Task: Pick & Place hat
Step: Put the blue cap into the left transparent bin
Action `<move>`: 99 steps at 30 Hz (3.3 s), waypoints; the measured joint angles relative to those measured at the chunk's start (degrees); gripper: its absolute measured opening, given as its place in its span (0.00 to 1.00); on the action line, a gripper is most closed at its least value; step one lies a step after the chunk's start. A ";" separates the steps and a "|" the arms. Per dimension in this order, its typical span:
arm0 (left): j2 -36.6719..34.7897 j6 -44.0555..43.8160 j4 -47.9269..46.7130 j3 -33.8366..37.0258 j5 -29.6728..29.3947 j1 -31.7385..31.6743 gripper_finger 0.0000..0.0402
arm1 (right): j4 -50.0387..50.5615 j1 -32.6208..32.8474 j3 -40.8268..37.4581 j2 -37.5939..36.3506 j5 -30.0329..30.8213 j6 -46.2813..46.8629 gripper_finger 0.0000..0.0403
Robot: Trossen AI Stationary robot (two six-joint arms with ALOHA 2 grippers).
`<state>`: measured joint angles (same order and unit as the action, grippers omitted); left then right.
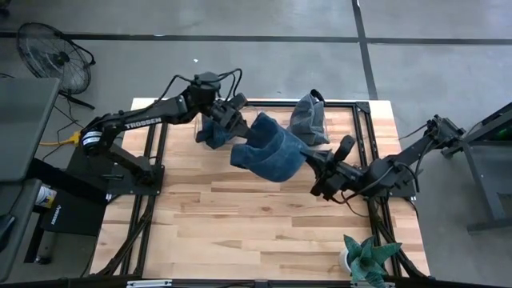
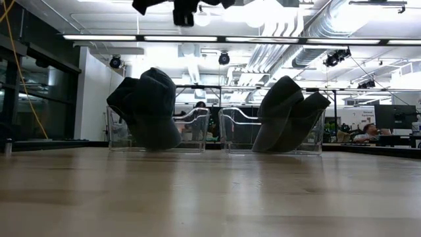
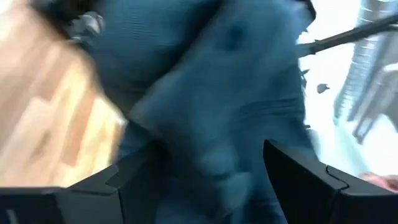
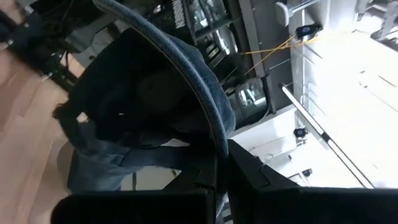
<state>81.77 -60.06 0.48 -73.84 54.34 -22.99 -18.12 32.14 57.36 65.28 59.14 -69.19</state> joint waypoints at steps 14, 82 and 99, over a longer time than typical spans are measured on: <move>-0.15 -8.40 8.96 0.00 1.88 0.14 0.33 | 2.85 -0.24 0.00 0.00 0.47 4.70 0.02; -0.12 4.15 9.47 -0.02 4.50 -7.24 0.03 | -2.62 18.64 -0.07 -3.73 30.90 50.28 0.48; -0.12 -0.27 6.20 -0.02 5.12 -21.17 0.03 | 33.38 9.77 -0.11 -13.24 22.19 83.98 0.46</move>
<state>81.65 -60.33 6.68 -73.87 59.46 -44.16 15.26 41.91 57.25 52.03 81.34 14.79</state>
